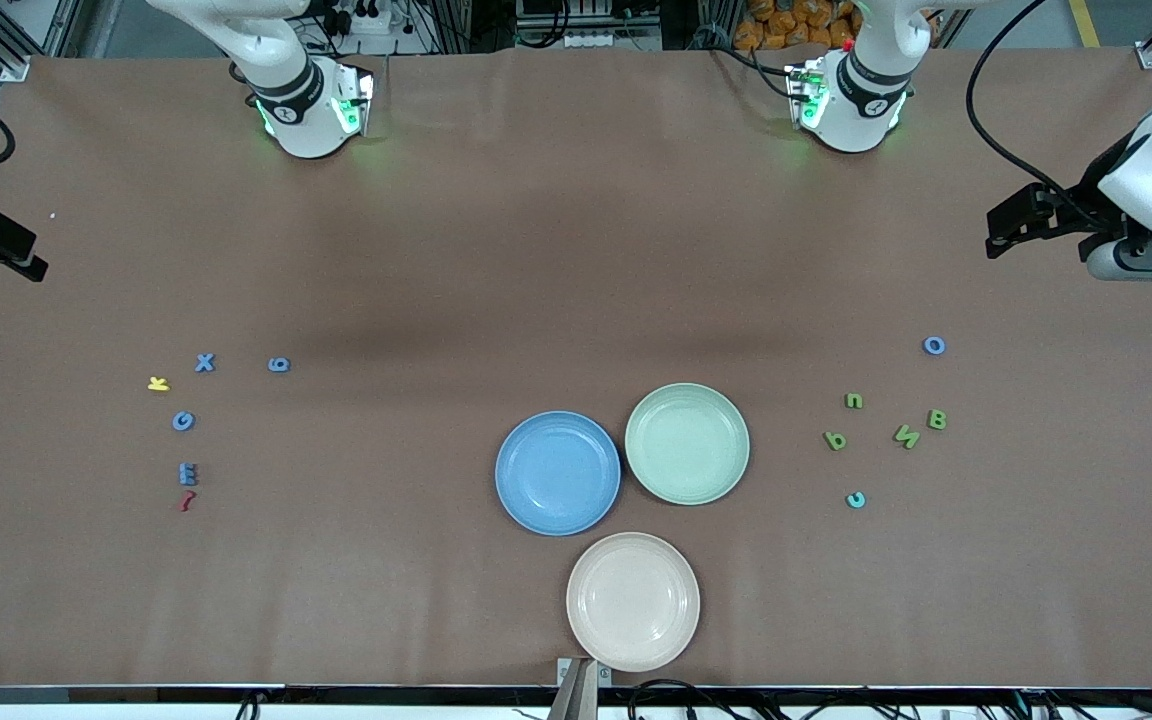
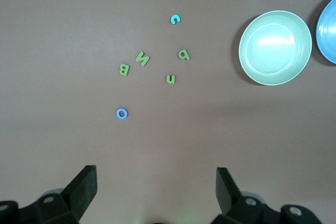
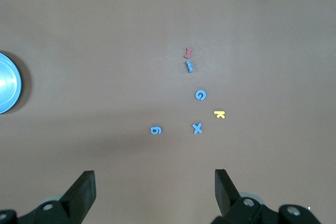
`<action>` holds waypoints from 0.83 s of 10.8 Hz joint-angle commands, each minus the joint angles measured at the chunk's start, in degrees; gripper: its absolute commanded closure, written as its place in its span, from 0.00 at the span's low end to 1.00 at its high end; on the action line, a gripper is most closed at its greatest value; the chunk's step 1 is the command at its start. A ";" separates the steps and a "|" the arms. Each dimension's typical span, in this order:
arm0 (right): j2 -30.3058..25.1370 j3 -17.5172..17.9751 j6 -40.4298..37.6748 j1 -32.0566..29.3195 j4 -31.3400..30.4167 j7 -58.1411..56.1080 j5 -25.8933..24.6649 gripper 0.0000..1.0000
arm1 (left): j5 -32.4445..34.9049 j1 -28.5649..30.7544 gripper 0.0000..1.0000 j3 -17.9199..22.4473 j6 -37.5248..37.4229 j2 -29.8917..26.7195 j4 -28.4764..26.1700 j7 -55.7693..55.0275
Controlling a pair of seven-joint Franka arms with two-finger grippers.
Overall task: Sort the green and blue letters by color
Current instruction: 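Reach the left gripper to green letters while the right gripper reaches blue letters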
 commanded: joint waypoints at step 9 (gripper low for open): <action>1.02 0.67 3.01 -1.59 -3.08 0.12 0.81 0.00 | -0.68 0.41 0.00 0.36 6.81 9.53 0.94 0.11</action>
